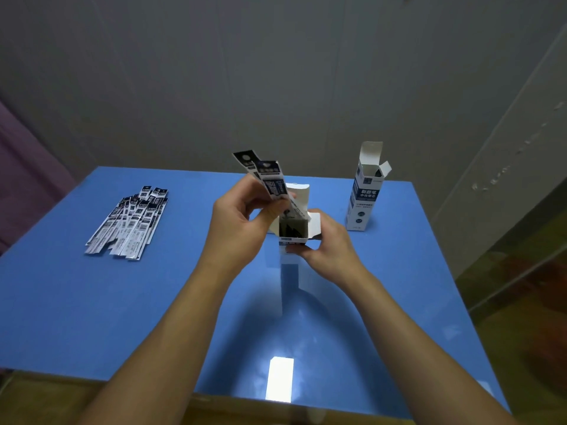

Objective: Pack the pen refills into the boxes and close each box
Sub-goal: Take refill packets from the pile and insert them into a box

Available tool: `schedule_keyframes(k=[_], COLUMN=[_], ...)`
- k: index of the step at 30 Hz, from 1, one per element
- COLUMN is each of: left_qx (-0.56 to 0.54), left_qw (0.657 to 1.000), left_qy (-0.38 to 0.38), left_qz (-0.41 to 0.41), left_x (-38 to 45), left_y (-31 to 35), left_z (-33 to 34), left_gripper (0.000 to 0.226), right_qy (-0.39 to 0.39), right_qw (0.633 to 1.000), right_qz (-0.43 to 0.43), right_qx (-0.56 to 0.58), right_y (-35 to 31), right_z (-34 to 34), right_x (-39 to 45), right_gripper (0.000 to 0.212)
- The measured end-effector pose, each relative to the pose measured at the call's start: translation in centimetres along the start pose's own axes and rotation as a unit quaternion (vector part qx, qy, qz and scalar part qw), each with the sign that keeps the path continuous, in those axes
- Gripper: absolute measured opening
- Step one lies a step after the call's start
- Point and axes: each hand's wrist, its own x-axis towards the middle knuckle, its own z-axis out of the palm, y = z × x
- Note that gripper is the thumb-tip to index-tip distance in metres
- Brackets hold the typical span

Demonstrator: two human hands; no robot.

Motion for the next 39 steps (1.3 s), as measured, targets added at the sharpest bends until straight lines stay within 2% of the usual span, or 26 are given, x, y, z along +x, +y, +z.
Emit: schedule_keyframes(k=[4, 8, 12, 15, 20, 24, 30, 35, 39], left_qx=[0.038, 0.085, 0.161, 0.2, 0.313, 0.362, 0.333, 0.313, 0.336], left_qw=[0.999, 0.996, 0.985, 0.975, 0.94, 0.923, 0.937, 0.948, 0.938], left_qy=[-0.012, -0.02, -0.042, -0.067, -0.115, -0.128, -0.107, -0.055, -0.072], left_qz=[0.014, 0.031, 0.054, 0.064, 0.077, 0.033, -0.001, -0.021, -0.057], left_x=[0.2, 0.3, 0.4, 0.5, 0.8, 0.8, 0.4, 0.1, -0.5], left_y=[-0.2, -0.7, -1.4, -1.4, -2.2, -3.0, -3.7, -5.6, -7.6], left_z=[-0.2, -0.3, -0.5, -0.6, -0.6, -0.3, -0.2, -1.2, -2.6], left_gripper=[0.02, 0.024, 0.013, 0.013, 0.011, 0.019, 0.042, 0.041, 0.036], right_qy=[-0.009, -0.009, -0.015, -0.025, -0.026, -0.028, -0.031, -0.039, -0.049], right_qw=[1.0, 1.0, 1.0, 1.0, 0.999, 0.999, 0.998, 0.993, 0.988], right_qz=[0.004, 0.011, 0.011, 0.014, 0.019, 0.029, 0.055, 0.108, 0.14], right_qx=[0.003, -0.001, -0.001, 0.001, 0.011, 0.021, 0.012, -0.017, -0.038], right_y=[0.0, 0.1, 0.3, 0.2, 0.0, 0.0, 1.0, 2.4, 2.9], right_z=[-0.2, -0.1, 0.3, 0.4, 0.5, 0.6, 1.1, 1.6, 1.7], right_x=[-0.1, -0.1, -0.2, -0.3, -0.3, -0.3, -0.2, 0.6, 1.9], right_gripper=[0.049, 0.05, 0.048, 0.046, 0.044, 0.045, 0.049, 0.05, 0.053])
